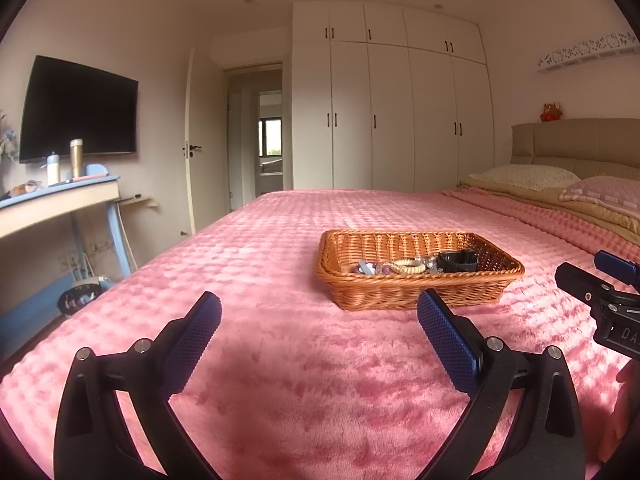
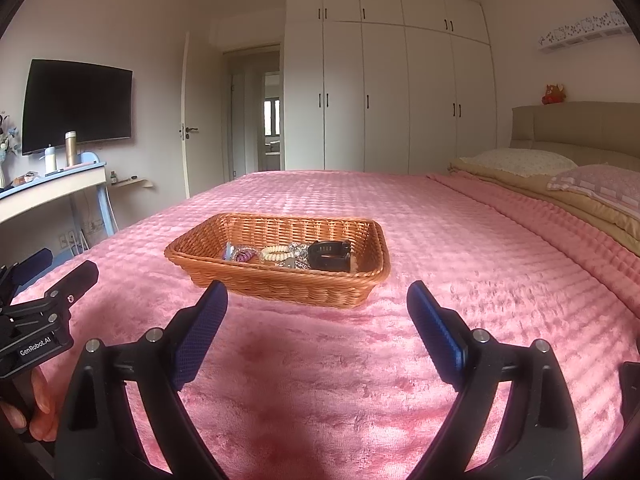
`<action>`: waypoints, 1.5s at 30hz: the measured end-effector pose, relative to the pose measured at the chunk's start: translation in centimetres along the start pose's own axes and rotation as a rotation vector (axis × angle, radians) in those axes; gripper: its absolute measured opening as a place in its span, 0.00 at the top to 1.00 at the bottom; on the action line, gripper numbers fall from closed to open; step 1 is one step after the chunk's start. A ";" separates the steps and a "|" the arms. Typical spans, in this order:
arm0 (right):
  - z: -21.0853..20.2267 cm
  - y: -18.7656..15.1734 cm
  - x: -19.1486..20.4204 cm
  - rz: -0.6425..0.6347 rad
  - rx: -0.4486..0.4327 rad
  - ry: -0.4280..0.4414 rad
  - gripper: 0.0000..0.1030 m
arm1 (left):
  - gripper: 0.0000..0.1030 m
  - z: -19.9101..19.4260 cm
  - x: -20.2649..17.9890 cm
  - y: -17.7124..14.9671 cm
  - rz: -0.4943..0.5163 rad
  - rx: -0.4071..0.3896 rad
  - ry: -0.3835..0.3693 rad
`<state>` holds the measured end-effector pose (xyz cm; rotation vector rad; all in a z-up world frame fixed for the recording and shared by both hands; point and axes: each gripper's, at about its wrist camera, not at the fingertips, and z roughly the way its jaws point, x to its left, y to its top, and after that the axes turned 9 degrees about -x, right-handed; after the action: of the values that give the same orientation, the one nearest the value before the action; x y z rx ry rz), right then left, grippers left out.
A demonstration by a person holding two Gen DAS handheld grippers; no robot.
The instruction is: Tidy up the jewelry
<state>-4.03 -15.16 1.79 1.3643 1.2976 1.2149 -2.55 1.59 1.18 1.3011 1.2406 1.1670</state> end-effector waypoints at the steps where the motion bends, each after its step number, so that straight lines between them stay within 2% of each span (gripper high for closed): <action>1: 0.0 0.0 0.0 -0.001 0.000 0.000 0.16 | 0.07 0.0 0.0 0.0 0.000 0.000 0.000; 45: 0.0 -0.2 0.3 -0.002 0.007 0.006 0.15 | 0.07 -0.1 -0.2 0.0 0.011 0.000 0.001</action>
<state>-4.03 -14.81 1.60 1.3647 1.3081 1.2147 -2.66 1.40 1.20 1.3086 1.2358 1.1759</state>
